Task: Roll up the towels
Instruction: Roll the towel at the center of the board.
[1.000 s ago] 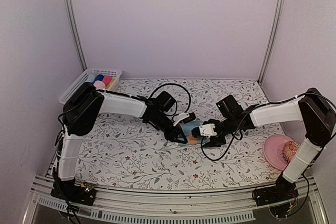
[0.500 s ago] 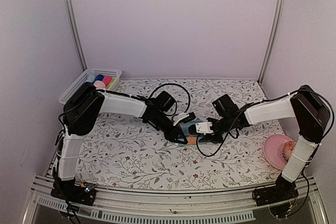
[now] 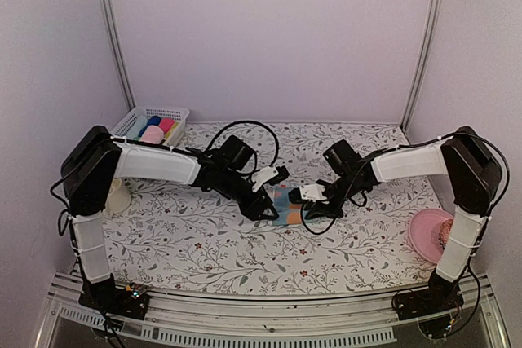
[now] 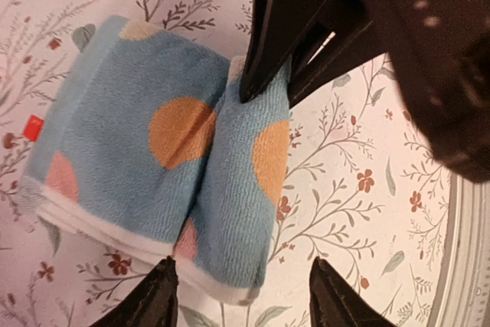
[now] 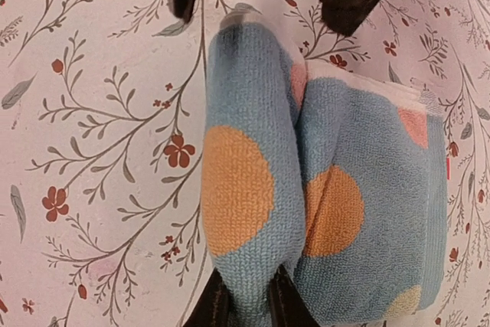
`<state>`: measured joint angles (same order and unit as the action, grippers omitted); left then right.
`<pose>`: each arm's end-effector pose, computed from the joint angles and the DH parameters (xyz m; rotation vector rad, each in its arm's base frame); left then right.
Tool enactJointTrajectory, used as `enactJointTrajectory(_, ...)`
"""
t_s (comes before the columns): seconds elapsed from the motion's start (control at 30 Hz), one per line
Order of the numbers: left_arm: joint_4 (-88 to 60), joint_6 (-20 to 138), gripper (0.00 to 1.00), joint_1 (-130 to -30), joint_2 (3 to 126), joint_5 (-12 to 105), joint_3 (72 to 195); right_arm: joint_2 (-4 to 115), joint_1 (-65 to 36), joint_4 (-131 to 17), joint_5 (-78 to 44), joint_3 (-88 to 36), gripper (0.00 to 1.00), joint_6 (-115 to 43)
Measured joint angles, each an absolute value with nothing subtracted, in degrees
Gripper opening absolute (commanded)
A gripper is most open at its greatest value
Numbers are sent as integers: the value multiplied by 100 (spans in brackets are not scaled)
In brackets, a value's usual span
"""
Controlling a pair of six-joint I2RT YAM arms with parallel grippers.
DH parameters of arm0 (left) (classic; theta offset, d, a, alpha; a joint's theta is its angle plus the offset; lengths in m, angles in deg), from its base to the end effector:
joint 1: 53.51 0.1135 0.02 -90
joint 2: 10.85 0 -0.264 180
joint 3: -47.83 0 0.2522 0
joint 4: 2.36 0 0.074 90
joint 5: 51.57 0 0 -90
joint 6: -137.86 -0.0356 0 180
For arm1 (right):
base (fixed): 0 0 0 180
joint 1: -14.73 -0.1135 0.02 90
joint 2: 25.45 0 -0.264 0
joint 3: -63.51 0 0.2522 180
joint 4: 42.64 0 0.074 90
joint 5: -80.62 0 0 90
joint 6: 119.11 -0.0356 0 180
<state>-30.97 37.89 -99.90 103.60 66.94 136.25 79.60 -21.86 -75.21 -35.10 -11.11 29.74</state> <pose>0.2752 -0.3135 0.1573 1.3986 2.1693 -0.8771 0.2752 0.2235 0.1462 -1.9893 1.6191 0.4550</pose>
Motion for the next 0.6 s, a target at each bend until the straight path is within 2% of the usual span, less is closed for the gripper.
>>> enactJointTrajectory(0.23, -2094, 3421, 60, -10316, 9372, 5711, 12630, 8507, -1896, -8600, -4211, -1935, 12, 2980)
enactJointTrajectory(0.6, -861, 2357, 61, -11317, 9350, 4288, 11837, 9372, -1592, -10233, -5169, -3043, 12, 3024)
